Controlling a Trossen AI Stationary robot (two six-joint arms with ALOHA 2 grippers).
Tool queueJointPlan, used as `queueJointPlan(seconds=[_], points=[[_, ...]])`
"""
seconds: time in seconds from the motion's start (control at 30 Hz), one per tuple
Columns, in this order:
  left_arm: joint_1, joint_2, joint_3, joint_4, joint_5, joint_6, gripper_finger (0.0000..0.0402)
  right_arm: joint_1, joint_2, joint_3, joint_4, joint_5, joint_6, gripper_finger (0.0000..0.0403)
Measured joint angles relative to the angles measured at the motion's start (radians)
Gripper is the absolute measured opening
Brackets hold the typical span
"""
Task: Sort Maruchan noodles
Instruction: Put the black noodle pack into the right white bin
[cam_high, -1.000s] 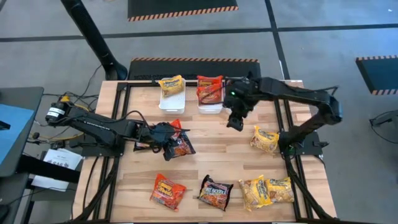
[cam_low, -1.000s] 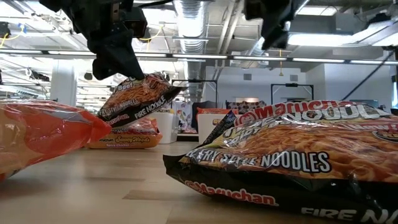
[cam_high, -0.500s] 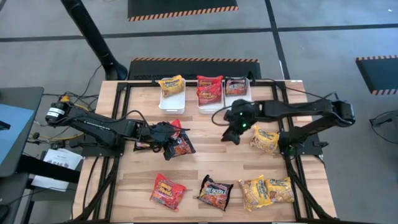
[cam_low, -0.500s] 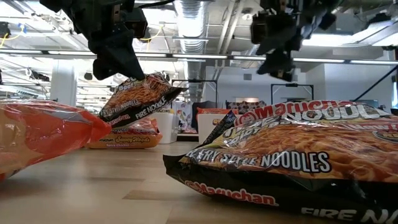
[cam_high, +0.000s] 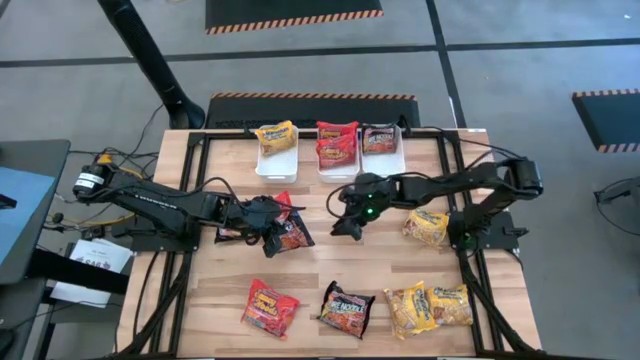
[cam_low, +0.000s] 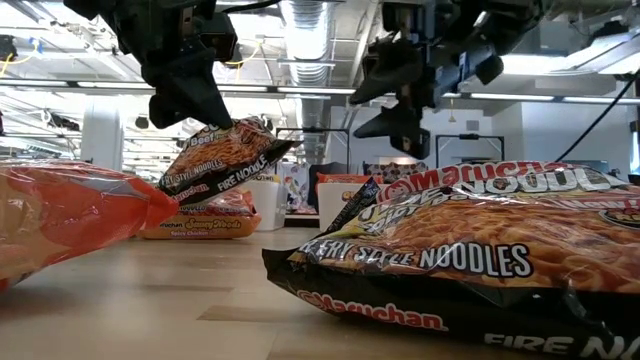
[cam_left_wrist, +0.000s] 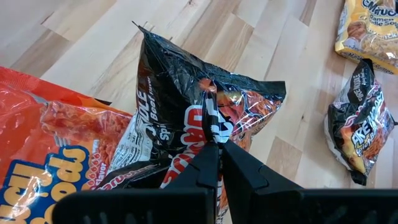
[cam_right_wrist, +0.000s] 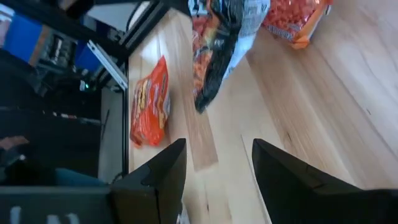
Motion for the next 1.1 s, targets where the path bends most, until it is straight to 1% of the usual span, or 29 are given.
queueJointPlan(seconds=[0.13, 0.27, 0.4, 0.57, 0.8, 0.93, 1.1], points=[[0.000, 0.000, 0.000, 0.000, 0.000, 0.000, 0.0000, -0.013, 0.035, 0.000, 0.090, 0.008, 0.045, 0.0217], [0.000, 0.000, 0.000, -0.001, 0.001, 0.000, 0.0000, -0.026, 0.073, 0.002, 0.154, 0.011, 0.078, 0.0237], [0.000, 0.000, 0.000, -0.007, 0.001, 0.000, 0.0000, -0.033, 0.102, 0.032, 0.154, 0.020, 0.079, 0.0253], [0.000, 0.000, 0.000, -0.008, 0.001, 0.000, 0.0000, -0.042, 0.172, 0.101, 0.157, 0.034, 0.070, 0.0256], [0.000, 0.000, 0.000, -0.013, 0.001, 0.000, 0.0000, -0.037, 0.269, 0.198, 0.153, 0.024, 0.017, 0.0256], [0.000, 0.000, 0.000, -0.013, 0.004, 0.000, 0.0000, -0.033, 0.317, 0.235, 0.157, 0.019, 0.014, 0.0256], [0.001, 0.000, 0.000, -0.012, 0.003, 0.001, 0.0000, -0.024, 0.316, 0.247, 0.160, 0.002, 0.014, 0.0256]])
